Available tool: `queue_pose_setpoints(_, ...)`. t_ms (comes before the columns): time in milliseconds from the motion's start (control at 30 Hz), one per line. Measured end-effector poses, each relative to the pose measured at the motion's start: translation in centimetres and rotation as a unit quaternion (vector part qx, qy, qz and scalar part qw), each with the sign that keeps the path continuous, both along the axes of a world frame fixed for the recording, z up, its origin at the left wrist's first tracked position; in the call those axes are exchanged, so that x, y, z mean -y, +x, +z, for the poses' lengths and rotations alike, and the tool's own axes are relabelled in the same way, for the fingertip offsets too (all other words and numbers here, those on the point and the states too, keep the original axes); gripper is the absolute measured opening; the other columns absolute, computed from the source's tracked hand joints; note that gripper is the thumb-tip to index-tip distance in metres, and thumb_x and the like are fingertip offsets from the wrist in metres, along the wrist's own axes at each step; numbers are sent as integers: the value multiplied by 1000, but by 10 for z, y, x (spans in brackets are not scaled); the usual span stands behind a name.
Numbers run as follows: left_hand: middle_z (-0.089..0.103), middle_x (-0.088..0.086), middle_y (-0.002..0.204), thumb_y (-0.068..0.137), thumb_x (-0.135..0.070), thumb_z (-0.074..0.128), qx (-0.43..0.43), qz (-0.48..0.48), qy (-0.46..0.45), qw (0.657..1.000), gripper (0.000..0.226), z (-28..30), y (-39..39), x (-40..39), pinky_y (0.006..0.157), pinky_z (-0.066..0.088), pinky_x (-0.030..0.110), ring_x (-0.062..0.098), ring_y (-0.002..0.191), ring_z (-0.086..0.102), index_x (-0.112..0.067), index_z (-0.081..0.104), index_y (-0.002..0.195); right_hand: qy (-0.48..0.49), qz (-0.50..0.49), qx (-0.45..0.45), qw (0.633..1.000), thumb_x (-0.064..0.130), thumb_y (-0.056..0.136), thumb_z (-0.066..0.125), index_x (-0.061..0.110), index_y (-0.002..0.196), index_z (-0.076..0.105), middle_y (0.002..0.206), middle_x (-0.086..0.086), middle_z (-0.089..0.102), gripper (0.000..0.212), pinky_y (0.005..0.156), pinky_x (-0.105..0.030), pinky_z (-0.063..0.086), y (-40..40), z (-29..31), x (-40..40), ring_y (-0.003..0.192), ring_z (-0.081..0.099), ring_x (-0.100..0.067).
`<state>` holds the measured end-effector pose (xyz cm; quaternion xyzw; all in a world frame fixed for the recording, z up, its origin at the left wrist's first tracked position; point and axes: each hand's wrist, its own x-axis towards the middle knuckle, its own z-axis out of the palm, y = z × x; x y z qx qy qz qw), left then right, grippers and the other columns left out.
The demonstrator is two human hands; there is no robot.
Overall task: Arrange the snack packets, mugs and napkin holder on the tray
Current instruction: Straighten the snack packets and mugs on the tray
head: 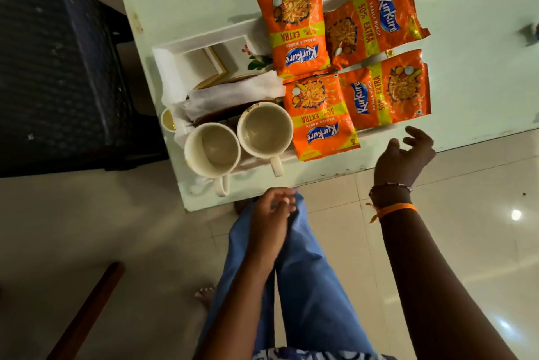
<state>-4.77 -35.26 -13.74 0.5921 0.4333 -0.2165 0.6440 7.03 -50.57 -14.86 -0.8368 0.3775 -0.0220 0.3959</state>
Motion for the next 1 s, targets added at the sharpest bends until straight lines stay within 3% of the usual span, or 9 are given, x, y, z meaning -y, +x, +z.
queue_pose_setpoints(67, 58, 4, 76, 93, -1, 39, -113, 101, -80, 985, 26, -7, -11, -21, 63, 47, 21, 10, 59, 61, -16, 54, 78, 74, -69, -45, 994, -3, 88, 47, 6, 124, 44, 125, -18, 41, 37, 99, -27, 43, 2, -6, 1, 101, 53, -21)
queue_pose_setpoints(133, 53, 6, 75, 95, -10, 38, -184, 168, -79, 965, 22, -14, -20, -44, 63, 44, 26, 18, 62, 57, -15, 48, 77, 173, -99, -71, 977, 1, 90, 46, 7, 129, 39, 129, -17, 43, 40, 97, -37, 48, 6, -13, 0, 106, 52, -24)
queue_pose_setpoints(300, 52, 7, 80, 97, -13, 35, -96, 304, 0, 948, 12, -16, -17, -89, 65, 48, 28, 18, 63, 61, -12, 46, 97, 318, -134, -59, 937, -3, 92, 41, 5, 132, 37, 99, -10, 54, 42, 65, -19, 52, 16, -20, 3, 85, 59, -16)
queue_pose_setpoints(400, 57, 5, 98, 95, -8, 43, -13, 253, -9, 967, 25, -14, -7, -102, 72, 50, 27, 18, 86, 61, -18, 42, 118, 305, -91, -77, 945, -1, 91, 41, 5, 137, 30, 84, -2, 51, 48, 76, -30, 51, 19, -22, 11, 75, 56, -16)
queue_pose_setpoints(467, 55, 4, 110, 90, 1, 48, 7, 199, 2, 980, 39, -13, 0, -105, 72, 52, 26, 16, 94, 60, -20, 41, 121, 313, -91, -64, 943, -6, 89, 41, 7, 135, 32, 101, -11, 57, 49, 86, -36, 50, 21, -20, 15, 94, 59, -30)
queue_pose_setpoints(567, 53, 7, 117, 86, 9, 51, 19, 167, 37, 985, 46, -14, 6, -105, 68, 53, 24, 18, 101, 58, -21, 42, 120, 333, -93, -39, 938, -15, 84, 41, 9, 121, 42, 133, -22, 48, 44, 73, -36, 55, 24, -18, 13, 114, 54, -36)
queue_pose_setpoints(633, 53, 10, 120, 86, 10, 51, 30, 159, 41, 986, 45, -16, 4, -105, 72, 53, 27, 20, 106, 56, -21, 42, 117, 325, -85, -42, 941, -15, 83, 44, 4, 125, 42, 131, -19, 48, 46, 69, -35, 57, 26, -17, 15, 109, 54, -33)
queue_pose_setpoints(800, 55, 14, 125, 83, 11, 55, 36, 140, 70, 987, 47, -19, 5, -106, 85, 51, 40, 26, 115, 55, -23, 48, 115, 347, -79, -50, 933, -17, 83, 44, 9, 109, 45, 120, -13, 47, 37, 89, -47, 50, 30, -18, 24, 108, 51, -33)
queue_pose_setpoints(1000, 57, 7, 120, 80, 7, 62, 37, 108, 103, 988, 45, -18, 33, -81, 94, 48, 49, 24, 113, 54, -27, 50, 108, 349, -89, -28, 932, -18, 82, 44, 11, 108, 46, 117, -11, 49, 39, 72, -36, 54, 55, -18, 53, 107, 53, -31)
